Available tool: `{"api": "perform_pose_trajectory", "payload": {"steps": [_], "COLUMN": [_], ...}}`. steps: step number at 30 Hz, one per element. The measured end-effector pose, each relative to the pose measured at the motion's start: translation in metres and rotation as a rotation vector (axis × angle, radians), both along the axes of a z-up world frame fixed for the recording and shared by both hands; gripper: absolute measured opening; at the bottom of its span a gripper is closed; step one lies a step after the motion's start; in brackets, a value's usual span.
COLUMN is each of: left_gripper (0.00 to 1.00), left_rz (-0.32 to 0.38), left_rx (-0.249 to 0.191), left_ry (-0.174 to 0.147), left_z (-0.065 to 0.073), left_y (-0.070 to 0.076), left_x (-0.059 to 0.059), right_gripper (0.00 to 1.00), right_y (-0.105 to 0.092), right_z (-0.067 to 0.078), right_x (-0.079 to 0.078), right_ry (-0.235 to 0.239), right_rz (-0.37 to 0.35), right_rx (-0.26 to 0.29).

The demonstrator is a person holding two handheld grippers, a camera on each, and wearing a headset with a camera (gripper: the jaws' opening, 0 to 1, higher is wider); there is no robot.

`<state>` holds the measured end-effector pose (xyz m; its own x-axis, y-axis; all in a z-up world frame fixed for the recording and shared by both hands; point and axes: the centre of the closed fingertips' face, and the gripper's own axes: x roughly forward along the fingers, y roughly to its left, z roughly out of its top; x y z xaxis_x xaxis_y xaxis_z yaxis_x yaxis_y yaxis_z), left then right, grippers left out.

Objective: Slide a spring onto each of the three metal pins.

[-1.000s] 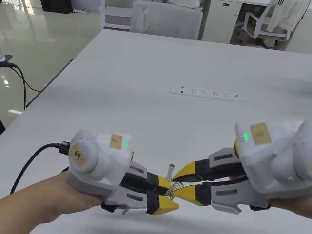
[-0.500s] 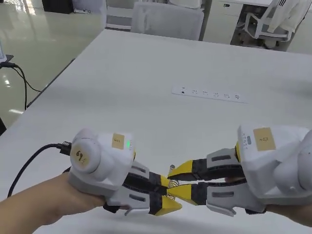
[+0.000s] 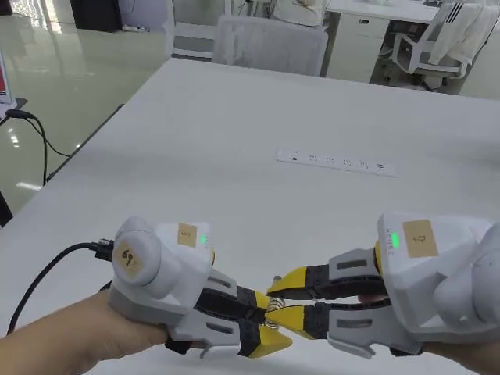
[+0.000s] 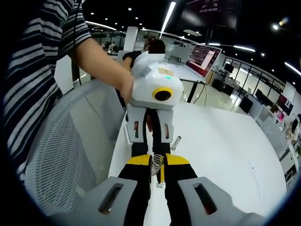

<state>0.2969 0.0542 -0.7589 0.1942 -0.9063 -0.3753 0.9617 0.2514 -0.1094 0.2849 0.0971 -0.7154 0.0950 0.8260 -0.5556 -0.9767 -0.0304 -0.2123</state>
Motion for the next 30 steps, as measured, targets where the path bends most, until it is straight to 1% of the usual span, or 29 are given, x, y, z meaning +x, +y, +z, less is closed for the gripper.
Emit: {"api": "perform_pose_trajectory", "payload": {"steps": [1, 3, 6, 8, 10, 12, 15, 20, 24, 26, 30], "left_gripper": [0.07, 0.10, 0.15, 0.16, 0.19, 0.21, 0.22, 0.24, 0.26, 0.27, 0.29], "left_rz": [0.002, 0.010, 0.031, 0.041, 0.060, 0.071, 0.093, 0.122, 0.140, 0.151, 0.187], "left_rx": [0.005, 0.010, 0.012, 0.012, 0.009, 0.010, 0.017, 0.002, 0.008, 0.004, 0.002], "left_ry": [-0.001, 0.008, 0.003, 0.006, 0.007, 0.017, 0.016, 0.021, 0.016, 0.017, 0.022], "left_z": [-0.001, -0.002, -0.003, -0.003, -0.003, -0.004, -0.005, -0.001, -0.001, 0.000, 0.002], "left_y": [0.001, 0.003, 0.007, 0.010, 0.015, 0.020, 0.028, 0.037, 0.044, 0.048, 0.062], "left_x": [0.000, 0.000, 0.002, 0.004, 0.006, 0.006, 0.007, 0.008, 0.009, 0.009, 0.010], "right_gripper": [0.07, 0.07, 0.07, 0.07, 0.07, 0.07, 0.07, 0.07, 0.07, 0.07, 0.07], "right_y": [0.001, 0.001, 0.000, -0.001, -0.002, -0.004, -0.005, -0.006, -0.008, -0.009, -0.011], "right_z": [0.001, 0.002, -0.001, -0.002, -0.002, -0.002, -0.002, -0.002, -0.003, -0.004, -0.005], "right_x": [0.001, 0.002, 0.004, 0.004, 0.005, 0.007, 0.009, 0.012, 0.015, 0.017, 0.020], "right_ry": [-0.003, -0.007, -0.009, -0.015, -0.016, -0.024, -0.025, -0.037, -0.049, -0.057, -0.059], "right_rz": [-0.001, -0.003, -0.007, -0.010, -0.016, -0.020, -0.031, -0.040, -0.051, -0.057, -0.072], "right_rx": [0.005, 0.004, -0.007, -0.013, -0.010, -0.015, -0.015, -0.016, -0.023, -0.028, -0.033]}}
